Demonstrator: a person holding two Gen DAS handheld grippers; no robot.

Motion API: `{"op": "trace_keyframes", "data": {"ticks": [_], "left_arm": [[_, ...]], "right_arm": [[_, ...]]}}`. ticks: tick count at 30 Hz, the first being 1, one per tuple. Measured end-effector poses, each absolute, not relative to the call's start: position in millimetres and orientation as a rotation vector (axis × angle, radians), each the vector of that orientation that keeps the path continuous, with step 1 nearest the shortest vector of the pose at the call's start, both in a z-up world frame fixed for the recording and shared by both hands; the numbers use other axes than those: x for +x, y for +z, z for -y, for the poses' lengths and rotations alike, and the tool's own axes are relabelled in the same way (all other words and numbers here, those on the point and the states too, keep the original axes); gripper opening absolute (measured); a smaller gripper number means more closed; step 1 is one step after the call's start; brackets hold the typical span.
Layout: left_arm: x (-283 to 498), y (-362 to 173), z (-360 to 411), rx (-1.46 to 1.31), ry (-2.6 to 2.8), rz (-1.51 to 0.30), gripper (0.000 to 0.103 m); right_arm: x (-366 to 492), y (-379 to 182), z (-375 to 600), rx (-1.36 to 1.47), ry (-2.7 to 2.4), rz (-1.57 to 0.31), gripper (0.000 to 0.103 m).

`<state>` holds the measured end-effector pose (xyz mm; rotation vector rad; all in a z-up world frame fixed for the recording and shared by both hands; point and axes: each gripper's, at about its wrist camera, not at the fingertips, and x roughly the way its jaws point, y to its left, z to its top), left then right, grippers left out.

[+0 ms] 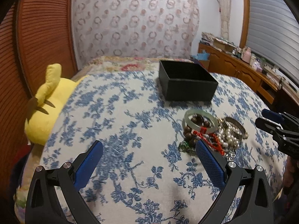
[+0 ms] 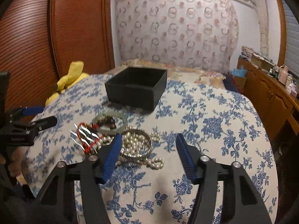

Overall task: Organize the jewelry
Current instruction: 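Move both tools forward toward the jewelry pile beside the black box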

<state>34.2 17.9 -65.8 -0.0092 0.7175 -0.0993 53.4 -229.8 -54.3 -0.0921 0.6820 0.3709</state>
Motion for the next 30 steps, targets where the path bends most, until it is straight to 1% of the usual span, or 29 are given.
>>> {"op": "trace_keyframes", "data": {"ticks": [3,10,11,12,14,25,26,27,30], "left_arm": [[38.2,-71.6,-13.5,-0.01,-0.139,-0.74,0.096],[39.9,-78.5,-5.9,-0.002,-0.177,-0.77,0.096],[40.3,-79.3,-5.4,-0.001,-0.178,-0.771,0.096],[40.9,-80.2,-5.1,-0.001,-0.179,-0.774,0.096],[42.2,-82.5,-4.4,0.001,-0.182,-0.785,0.096],[48.6,-88.1,0.2,0.006,-0.214,-0.81,0.096],[49.2,-88.1,0.8,0.006,-0.216,-0.811,0.096],[50.3,-88.3,1.4,0.006,-0.221,-0.814,0.096],[52.2,-88.6,2.9,0.003,-0.229,-0.819,0.096]], "right_arm": [[56.9,-61.4,231.0,-0.093,0.401,-0.723,0.051],[63.0,-67.2,221.0,-0.083,0.468,-0.764,0.051],[64.5,-67.5,219.4,-0.087,0.47,-0.766,0.055],[66.4,-67.9,217.8,-0.091,0.471,-0.767,0.063],[72.0,-69.3,215.5,-0.095,0.47,-0.775,0.069],[100.9,-81.9,212.6,-0.018,0.531,-0.887,0.069],[101.8,-82.5,212.8,-0.01,0.54,-0.892,0.068],[102.5,-82.3,212.6,-0.006,0.55,-0.895,0.061],[102.6,-81.5,212.5,-0.017,0.555,-0.898,0.06]]}}
